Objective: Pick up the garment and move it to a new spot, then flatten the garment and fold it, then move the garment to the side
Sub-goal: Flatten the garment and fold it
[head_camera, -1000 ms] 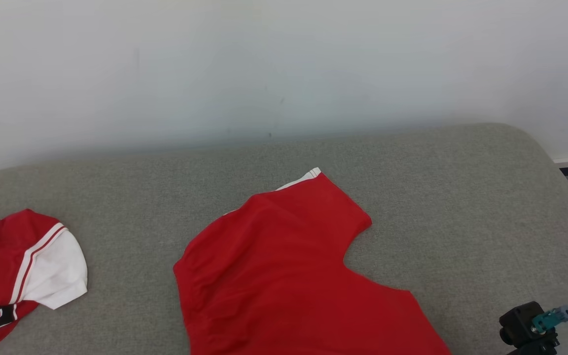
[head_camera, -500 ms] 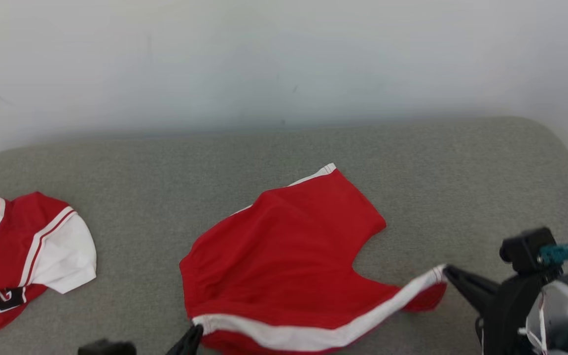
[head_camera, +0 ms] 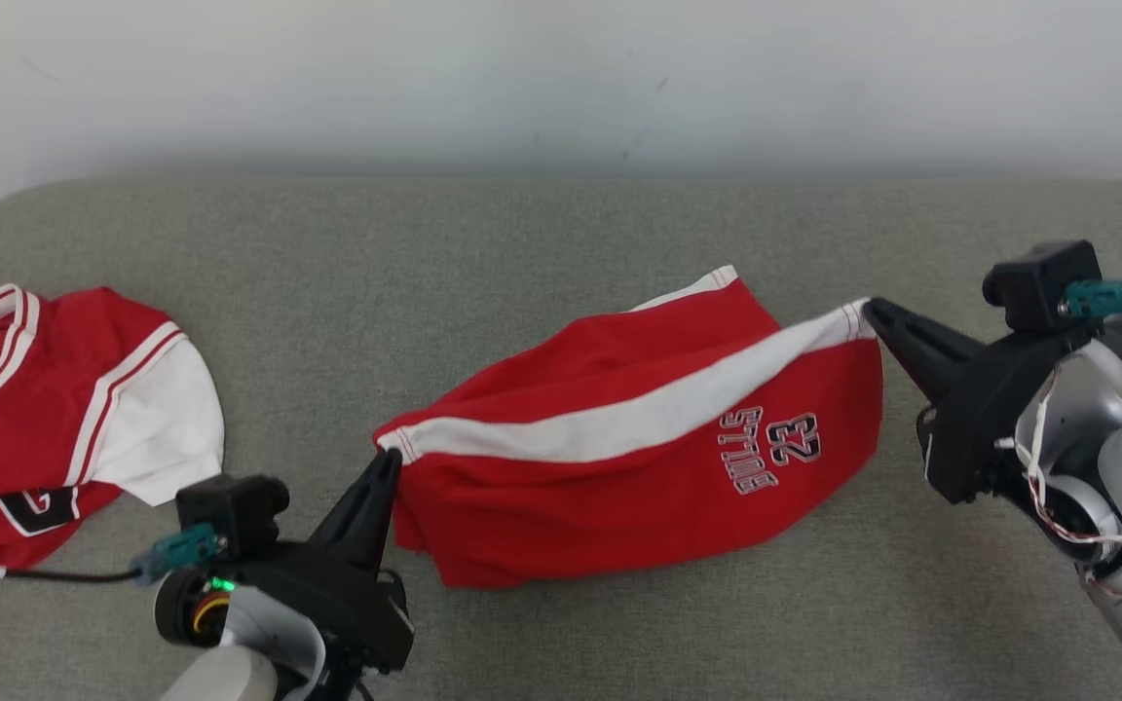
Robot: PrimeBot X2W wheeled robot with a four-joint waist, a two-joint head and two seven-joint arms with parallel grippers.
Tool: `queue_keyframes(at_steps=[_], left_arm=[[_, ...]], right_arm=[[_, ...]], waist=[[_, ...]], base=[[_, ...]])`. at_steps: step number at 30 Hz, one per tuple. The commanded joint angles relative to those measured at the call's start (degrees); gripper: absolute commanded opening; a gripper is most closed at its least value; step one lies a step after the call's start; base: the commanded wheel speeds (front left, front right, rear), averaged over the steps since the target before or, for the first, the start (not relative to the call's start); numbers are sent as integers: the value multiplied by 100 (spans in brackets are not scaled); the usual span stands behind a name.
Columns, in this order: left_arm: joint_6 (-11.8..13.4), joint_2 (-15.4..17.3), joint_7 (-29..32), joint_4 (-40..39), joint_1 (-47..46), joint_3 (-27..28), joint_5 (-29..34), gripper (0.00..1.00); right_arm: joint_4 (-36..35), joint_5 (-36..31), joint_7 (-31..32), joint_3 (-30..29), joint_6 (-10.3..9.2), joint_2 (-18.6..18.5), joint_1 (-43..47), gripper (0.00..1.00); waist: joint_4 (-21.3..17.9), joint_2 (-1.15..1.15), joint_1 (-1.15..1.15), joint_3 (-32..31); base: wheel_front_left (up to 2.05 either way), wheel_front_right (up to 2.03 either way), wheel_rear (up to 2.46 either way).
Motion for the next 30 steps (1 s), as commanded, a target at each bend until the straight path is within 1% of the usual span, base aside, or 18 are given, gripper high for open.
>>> queue_keyframes(at_steps=[1, 2, 6, 10, 16, 20, 21, 22, 23, 24, 26, 30], left_arm=[[39, -117, -15, 167, -323, 18, 120, 0], [39, -117, -15, 167, -323, 18, 120, 0], [120, -302, -15, 467, -744, 23, 203, 0], [194, -469, -34, 752, -1085, 12, 278, 0], [300, -676, -60, 1157, -1527, 21, 351, 0], [255, -797, -65, 1386, -1744, -7, 355, 0], [230, -818, -88, 1441, -1789, -35, 387, 39], [203, -866, -95, 1500, -1822, -49, 371, 100], [194, -904, -152, 1529, -1857, -50, 373, 100], [172, -939, -199, 1558, -1880, -37, 371, 100], [154, -962, -290, 1648, -1893, -27, 372, 100], [92, -903, -490, 1723, -1743, 44, 344, 100]], right_arm=[[324, 88, -245, 191, -11, 36, -426, 0], [324, 88, -245, 191, -11, 36, -426, 0], [963, 58, -543, 564, -11, 107, -1061, 0], [1613, -34, -814, 758, -11, 200, -1579, 0], [2451, -261, -1153, 783, -11, 383, -2185, 0], [2915, -306, -1259, 774, -11, 536, -2436, 0], [3028, -276, -1282, 743, -11, 566, -2482, 0], [3139, -261, -1318, 706, -11, 593, -2516, 7], [3229, -254, -1339, 690, -11, 628, -2548, 84], [3315, -266, -1393, 689, -11, 650, -2585, 100], [3464, -231, -1411, 656, -11, 716, -2607, 100], [3670, -180, -1368, 598, -11, 763, -2604, 100]], waist=[[244, -1, -1, 346], [244, -1, -1, 346], [360, -1, -1, 574], [491, -1, -1, 779], [669, -1, -1, 1077], [772, -1, -1, 1207], [789, -1, -1, 1224], [810, -1, -1, 1238], [824, -1, -1, 1243], [836, -1, -1, 1244], [852, -1, -1, 1217], [837, -1, -1, 1032]], base=[[0, 0, 0], [0, 0, 0], [0, 0, 0], [0, 0, 0], [0, 0, 0], [0, 0, 0], [0, 0, 0], [0, 0, 0], [0, 0, 0], [0, 0, 0], [0, 0, 0], [0, 0, 0]])
